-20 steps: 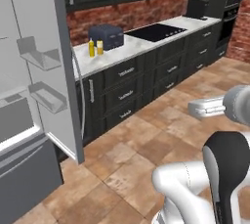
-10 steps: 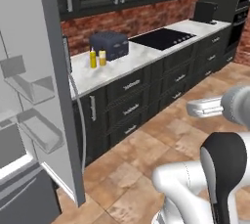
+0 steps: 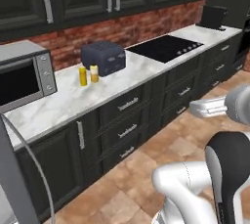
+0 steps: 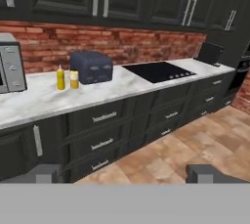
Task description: Place the mustard and mustard from the counter to the top shelf of the fridge. If the existing items in the fridge are on the top shelf, move them to other shelves.
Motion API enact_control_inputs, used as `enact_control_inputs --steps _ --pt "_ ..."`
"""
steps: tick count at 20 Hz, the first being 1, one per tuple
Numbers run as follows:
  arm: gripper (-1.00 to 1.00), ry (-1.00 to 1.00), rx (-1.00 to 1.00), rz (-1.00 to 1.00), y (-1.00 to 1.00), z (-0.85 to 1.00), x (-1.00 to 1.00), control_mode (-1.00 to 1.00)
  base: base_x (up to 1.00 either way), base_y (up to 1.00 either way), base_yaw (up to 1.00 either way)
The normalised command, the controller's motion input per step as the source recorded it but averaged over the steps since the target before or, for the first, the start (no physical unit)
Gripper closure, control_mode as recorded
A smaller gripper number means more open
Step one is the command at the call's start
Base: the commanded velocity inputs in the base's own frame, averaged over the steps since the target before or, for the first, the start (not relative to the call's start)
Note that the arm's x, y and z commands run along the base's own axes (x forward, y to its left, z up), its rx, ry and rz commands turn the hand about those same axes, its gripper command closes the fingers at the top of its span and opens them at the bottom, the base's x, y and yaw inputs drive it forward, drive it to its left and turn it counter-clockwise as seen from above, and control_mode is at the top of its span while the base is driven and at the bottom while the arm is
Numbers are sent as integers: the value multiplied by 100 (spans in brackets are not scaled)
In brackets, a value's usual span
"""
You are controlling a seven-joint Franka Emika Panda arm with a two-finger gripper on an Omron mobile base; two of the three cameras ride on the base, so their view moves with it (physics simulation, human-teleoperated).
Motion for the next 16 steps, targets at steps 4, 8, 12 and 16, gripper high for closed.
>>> enact_control_inputs --steps 4,8,12,16 --pt "-100 0 0 0 0 0 0 100 100 0 0" --pt "-100 0 0 0 0 0 0 100 100 0 7" --pt "-100 0 0 0 0 0 0 100 99 0 29" --pt "-100 0 0 0 0 0 0 100 78 -7 40"
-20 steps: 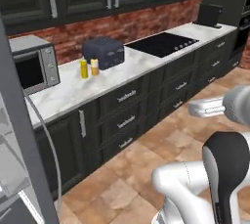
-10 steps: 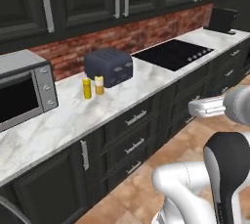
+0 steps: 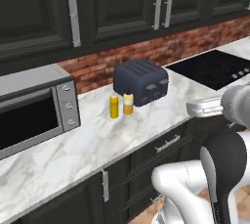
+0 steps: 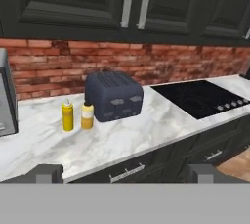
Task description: Place the mustard and mustard from the counter to the top shelf of the fridge. If the existing items in the fridge are on the top shelf, move them to other shelves.
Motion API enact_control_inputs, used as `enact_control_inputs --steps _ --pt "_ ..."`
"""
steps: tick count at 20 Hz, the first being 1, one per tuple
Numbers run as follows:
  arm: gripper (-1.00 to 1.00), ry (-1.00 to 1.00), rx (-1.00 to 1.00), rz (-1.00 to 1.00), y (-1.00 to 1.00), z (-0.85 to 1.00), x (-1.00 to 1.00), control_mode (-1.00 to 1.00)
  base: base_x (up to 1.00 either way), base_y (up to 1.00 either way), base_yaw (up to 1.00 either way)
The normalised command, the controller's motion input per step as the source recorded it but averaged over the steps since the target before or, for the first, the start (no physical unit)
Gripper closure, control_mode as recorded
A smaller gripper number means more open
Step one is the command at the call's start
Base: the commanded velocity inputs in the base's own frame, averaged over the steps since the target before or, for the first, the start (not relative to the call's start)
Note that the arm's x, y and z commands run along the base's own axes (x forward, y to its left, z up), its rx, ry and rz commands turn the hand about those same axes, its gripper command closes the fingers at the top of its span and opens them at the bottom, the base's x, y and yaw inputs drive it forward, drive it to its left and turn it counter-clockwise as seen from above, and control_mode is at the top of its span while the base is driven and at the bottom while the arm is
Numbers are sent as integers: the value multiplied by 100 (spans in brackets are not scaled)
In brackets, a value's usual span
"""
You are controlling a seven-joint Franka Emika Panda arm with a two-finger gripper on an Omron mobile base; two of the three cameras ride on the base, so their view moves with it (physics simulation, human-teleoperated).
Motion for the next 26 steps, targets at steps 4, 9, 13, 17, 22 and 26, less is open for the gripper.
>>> enact_control_inputs --steps 4,9,13,17,22,26 --pt "-100 0 0 0 0 0 0 100 55 -24 40" --pt "-100 0 0 0 0 0 0 100 10 -60 22" --pt "-100 0 0 0 0 0 0 100 2 -32 14" --pt "-100 0 0 0 0 0 0 100 41 -11 19" --pt "-100 0 0 0 0 0 0 100 44 -2 24" --pt "-100 0 0 0 0 0 0 100 37 -27 21"
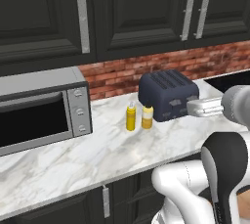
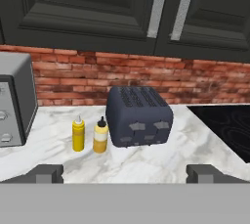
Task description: Place the mustard and mustard from the counter to the top shelf of the fridge. If the existing items in the fridge are on the top shelf, move them to other shelves.
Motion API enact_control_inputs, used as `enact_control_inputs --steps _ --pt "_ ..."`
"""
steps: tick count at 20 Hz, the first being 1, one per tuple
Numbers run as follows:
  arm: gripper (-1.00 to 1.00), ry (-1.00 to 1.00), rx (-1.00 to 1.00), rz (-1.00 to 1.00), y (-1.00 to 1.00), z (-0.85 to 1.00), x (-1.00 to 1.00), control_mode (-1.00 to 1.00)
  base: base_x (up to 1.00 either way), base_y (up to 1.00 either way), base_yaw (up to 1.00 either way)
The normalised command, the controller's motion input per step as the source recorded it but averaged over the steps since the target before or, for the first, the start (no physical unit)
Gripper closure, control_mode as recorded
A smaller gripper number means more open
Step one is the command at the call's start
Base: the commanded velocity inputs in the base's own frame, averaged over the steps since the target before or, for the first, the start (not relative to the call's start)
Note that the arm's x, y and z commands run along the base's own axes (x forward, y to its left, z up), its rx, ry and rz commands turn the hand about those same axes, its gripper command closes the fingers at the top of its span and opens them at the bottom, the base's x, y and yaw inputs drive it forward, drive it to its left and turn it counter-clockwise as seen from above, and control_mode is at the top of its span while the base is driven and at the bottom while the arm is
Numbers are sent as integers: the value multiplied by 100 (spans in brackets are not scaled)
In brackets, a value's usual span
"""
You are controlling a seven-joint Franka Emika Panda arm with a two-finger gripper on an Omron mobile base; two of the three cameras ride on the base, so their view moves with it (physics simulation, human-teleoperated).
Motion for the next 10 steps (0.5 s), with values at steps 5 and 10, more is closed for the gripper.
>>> enact_control_inputs --steps 5,10 --pt "-100 0 0 0 0 0 0 100 11 -43 22" --pt "-100 0 0 0 0 0 0 100 12 -53 21"
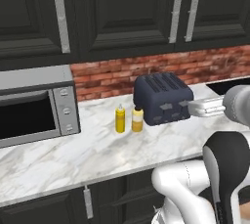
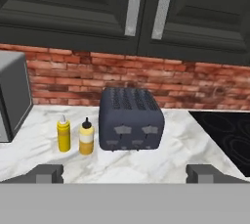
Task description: Place the mustard and mustard from the counter to the top shelf of the fridge. If the existing items in the fridge are on the top shelf, move them to other shelves.
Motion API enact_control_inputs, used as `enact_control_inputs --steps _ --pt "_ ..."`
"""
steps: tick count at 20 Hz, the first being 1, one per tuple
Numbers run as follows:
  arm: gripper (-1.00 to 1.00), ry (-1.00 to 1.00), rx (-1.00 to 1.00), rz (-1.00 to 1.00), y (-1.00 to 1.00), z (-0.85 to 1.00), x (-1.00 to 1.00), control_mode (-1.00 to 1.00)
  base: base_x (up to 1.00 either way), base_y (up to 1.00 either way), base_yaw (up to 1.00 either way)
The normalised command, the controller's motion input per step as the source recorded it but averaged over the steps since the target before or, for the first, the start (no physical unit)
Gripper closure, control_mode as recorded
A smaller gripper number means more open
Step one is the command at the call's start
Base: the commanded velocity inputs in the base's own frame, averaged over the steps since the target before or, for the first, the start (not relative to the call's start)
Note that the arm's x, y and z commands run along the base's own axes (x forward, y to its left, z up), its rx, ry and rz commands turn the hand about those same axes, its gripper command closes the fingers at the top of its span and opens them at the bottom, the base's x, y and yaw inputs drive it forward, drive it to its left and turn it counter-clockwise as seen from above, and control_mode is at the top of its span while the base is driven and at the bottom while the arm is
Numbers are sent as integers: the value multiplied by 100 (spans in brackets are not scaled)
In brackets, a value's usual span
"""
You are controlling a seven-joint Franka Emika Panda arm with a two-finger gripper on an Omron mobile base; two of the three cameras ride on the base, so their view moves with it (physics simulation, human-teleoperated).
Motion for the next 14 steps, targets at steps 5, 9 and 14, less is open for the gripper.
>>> enact_control_inputs --steps 5,9,14 --pt "-100 0 0 0 0 0 0 100 10 -11 7" --pt "-100 4 0 0 3 0 0 -100 0 0 0" --pt "-100 44 0 0 7 -15 15 -100 0 0 0"
